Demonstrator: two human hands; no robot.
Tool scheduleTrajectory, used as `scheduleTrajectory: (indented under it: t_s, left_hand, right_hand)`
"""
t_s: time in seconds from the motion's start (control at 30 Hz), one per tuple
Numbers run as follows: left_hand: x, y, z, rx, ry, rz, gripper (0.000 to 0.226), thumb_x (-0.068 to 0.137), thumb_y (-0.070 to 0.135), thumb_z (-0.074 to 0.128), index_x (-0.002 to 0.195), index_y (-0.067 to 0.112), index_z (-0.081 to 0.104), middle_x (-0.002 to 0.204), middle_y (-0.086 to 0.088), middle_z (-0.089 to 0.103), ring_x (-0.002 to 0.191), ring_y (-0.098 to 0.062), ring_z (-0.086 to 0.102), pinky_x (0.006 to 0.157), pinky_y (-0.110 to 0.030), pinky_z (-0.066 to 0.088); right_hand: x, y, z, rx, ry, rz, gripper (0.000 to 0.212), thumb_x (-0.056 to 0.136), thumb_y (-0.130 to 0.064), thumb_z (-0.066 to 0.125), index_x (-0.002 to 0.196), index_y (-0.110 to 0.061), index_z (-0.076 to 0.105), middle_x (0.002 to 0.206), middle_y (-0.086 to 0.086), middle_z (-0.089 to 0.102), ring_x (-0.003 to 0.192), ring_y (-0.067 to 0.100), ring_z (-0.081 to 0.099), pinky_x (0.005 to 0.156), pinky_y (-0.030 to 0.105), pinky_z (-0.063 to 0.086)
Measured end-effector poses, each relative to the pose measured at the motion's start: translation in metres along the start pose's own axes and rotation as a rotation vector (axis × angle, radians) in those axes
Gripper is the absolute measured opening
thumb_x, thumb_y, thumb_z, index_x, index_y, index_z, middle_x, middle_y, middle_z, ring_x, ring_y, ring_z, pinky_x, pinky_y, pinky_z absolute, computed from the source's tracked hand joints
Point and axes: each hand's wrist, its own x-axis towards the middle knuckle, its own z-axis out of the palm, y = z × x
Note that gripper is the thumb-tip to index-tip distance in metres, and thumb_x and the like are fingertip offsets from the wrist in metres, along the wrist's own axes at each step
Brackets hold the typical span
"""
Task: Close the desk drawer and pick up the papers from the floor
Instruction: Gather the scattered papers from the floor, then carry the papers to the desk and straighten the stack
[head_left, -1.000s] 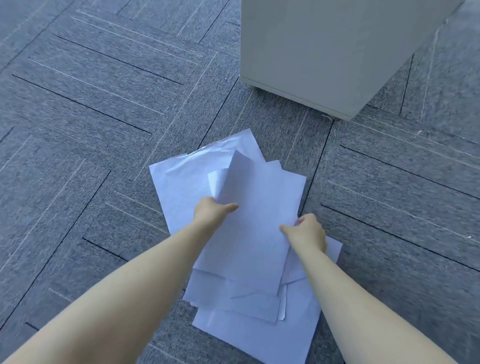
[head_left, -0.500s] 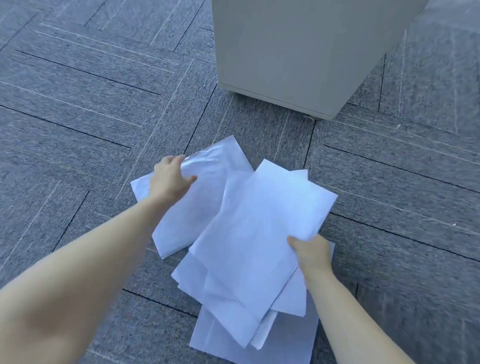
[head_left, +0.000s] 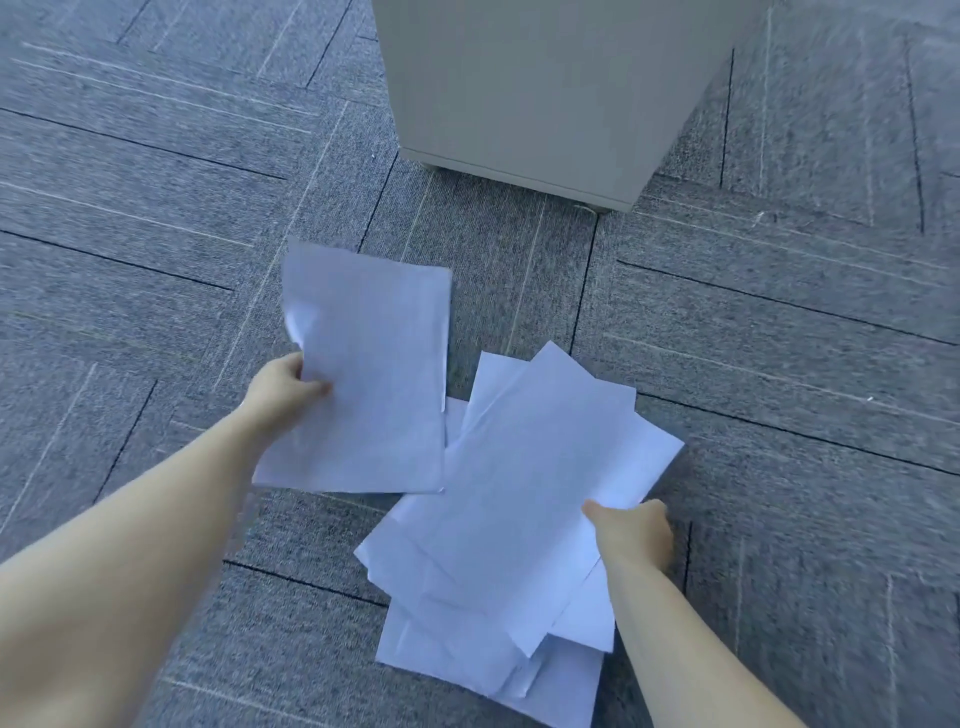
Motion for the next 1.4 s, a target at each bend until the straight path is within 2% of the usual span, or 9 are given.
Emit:
scheduleTrajectory:
  t_s: [0.17,0.37,0.5,0.6,0.77,0.9,1.0,1.1,1.4]
  left_hand:
    - [-0.049,-0.022,-0.025,-0.536,-0.359,-0.172,0.030,0.083,0.007,0.067,0.112,0.010,0.064,0.104,-0.014,0.073,0.081,-0.030,0.072,0.074,-0.045,0.061]
    - [-0.090,-0.008,0.067,0.209,-0.121,-0.019,0.023,0.069,0.021,0.075,0.085,0.008,0.064,0.085,-0.011,0.066,0.078,-0.026,0.065,0.062,-0.032,0.048]
    - [-0.120,-0.009,0.116,0.349,0.050,-0.033,0.060,0.069,0.034,0.077,0.116,0.004,0.054,0.120,-0.016,0.051,0.115,-0.038,0.051,0.095,-0.046,0.043]
    - [-0.127,-0.008,0.131,0.277,0.067,-0.065,0.063,0.071,0.036,0.079,0.117,0.003,0.053,0.127,-0.018,0.044,0.115,-0.041,0.052,0.098,-0.047,0.043]
    - [-0.116,-0.012,0.121,0.066,0.009,-0.152,0.048,0.070,0.032,0.079,0.104,0.007,0.057,0.112,-0.013,0.063,0.091,-0.029,0.061,0.076,-0.035,0.047]
    - [-0.111,0.002,0.074,-0.124,-0.171,-0.185,0.049,0.070,0.033,0.082,0.097,0.005,0.052,0.097,-0.011,0.061,0.076,-0.020,0.055,0.061,-0.031,0.040]
    - [-0.130,0.042,0.015,-0.438,-0.197,-0.145,0.061,0.069,0.025,0.084,0.116,0.010,0.048,0.107,-0.008,0.062,0.094,-0.020,0.060,0.068,-0.027,0.044]
    - [-0.174,0.100,-0.055,-0.621,-0.222,-0.035,0.046,0.063,0.016,0.080,0.106,0.018,0.065,0.094,0.005,0.077,0.091,-0.016,0.069,0.075,-0.027,0.053]
    - [-0.362,0.341,-0.292,-0.861,-0.032,0.207,0.027,0.063,0.011,0.077,0.090,0.010,0.075,0.081,0.001,0.079,0.073,-0.014,0.073,0.065,-0.025,0.058]
  right_hand:
    - [-0.006,-0.005,0.000,-0.083,-0.101,-0.024,0.051,0.066,-0.036,0.072,0.106,-0.005,0.064,0.105,0.014,0.069,0.095,0.036,0.065,0.087,0.048,0.053]
    - [-0.012,-0.003,0.001,0.061,-0.100,-0.103,0.036,0.077,-0.033,0.067,0.102,-0.007,0.064,0.111,0.014,0.069,0.087,0.030,0.059,0.077,0.036,0.048]
    - [-0.013,-0.006,0.005,0.380,-0.345,-0.003,0.091,0.076,-0.066,0.060,0.142,-0.005,0.046,0.147,0.009,0.049,0.130,0.031,0.049,0.105,0.044,0.039]
    - [-0.025,-0.008,0.020,0.398,-0.470,-0.051,0.109,0.063,-0.070,0.070,0.145,-0.004,0.043,0.144,0.007,0.051,0.132,0.027,0.049,0.109,0.042,0.039]
    - [-0.026,-0.005,0.032,0.248,-0.389,-0.202,0.024,0.070,0.002,0.065,0.093,-0.006,0.065,0.076,0.009,0.067,0.075,0.028,0.064,0.066,0.037,0.052]
    - [-0.053,-0.041,0.003,0.254,-0.422,-0.382,0.022,0.069,0.003,0.065,0.079,-0.017,0.068,0.078,0.007,0.072,0.075,0.027,0.068,0.072,0.045,0.058]
    - [-0.102,-0.093,-0.047,0.276,-0.499,-0.509,0.029,0.077,0.008,0.064,0.078,-0.021,0.069,0.078,0.003,0.070,0.077,0.025,0.067,0.072,0.037,0.056]
    - [-0.168,-0.149,-0.116,0.303,-0.529,-0.618,0.020,0.081,0.005,0.065,0.089,-0.012,0.071,0.092,0.018,0.074,0.088,0.039,0.071,0.080,0.048,0.057]
    - [-0.411,-0.314,-0.375,0.453,-0.502,-0.814,0.022,0.076,-0.007,0.066,0.098,-0.007,0.071,0.096,0.019,0.074,0.078,0.029,0.070,0.068,0.038,0.052]
